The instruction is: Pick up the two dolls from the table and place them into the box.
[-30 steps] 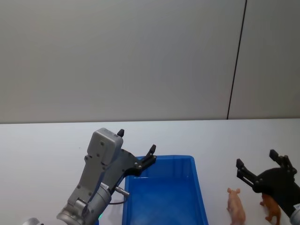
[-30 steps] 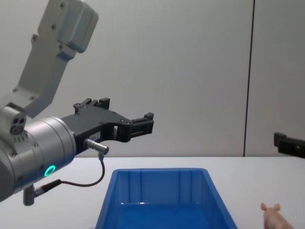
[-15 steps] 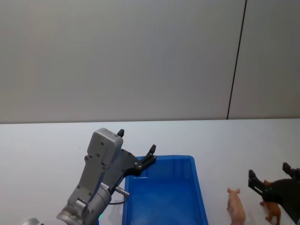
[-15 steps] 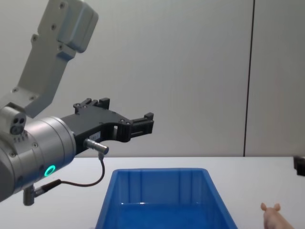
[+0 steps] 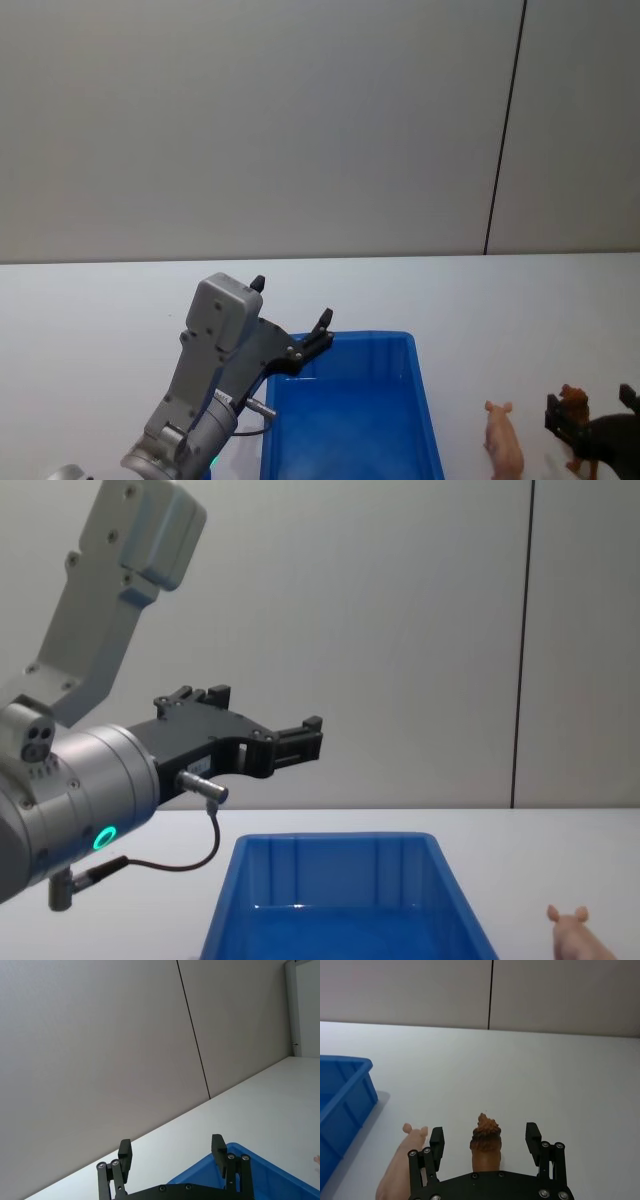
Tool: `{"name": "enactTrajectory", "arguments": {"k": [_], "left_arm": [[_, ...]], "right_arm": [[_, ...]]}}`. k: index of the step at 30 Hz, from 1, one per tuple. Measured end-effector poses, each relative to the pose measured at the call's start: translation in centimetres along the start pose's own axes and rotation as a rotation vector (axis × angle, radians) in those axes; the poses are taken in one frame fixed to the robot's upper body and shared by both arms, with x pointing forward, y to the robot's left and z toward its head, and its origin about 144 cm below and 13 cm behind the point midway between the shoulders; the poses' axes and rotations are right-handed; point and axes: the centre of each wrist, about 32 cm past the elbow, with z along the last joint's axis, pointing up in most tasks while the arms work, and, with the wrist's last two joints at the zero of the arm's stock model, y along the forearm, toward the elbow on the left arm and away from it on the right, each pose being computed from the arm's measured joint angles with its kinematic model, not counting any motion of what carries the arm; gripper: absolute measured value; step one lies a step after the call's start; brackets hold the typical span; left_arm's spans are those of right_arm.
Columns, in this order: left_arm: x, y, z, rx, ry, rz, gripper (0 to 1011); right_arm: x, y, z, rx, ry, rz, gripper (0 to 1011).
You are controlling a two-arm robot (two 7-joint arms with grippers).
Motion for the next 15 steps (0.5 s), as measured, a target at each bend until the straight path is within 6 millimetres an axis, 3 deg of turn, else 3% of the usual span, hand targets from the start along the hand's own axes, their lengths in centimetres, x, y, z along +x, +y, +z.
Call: {"name": "enactTrajectory", "arguments": {"k": [12, 15], "left_arm": [[0.0, 0.0, 0.0, 0.000, 0.000, 0.000, 1003], [0.0, 0.0, 0.0, 0.000, 0.000, 0.000, 1003]], "right_arm": [[0.1, 0.4, -1.5, -0.076, 0.024, -0.002, 1001], [0.1, 0.5, -1.9, -0.095, 0.029, 0.001, 947]]}}
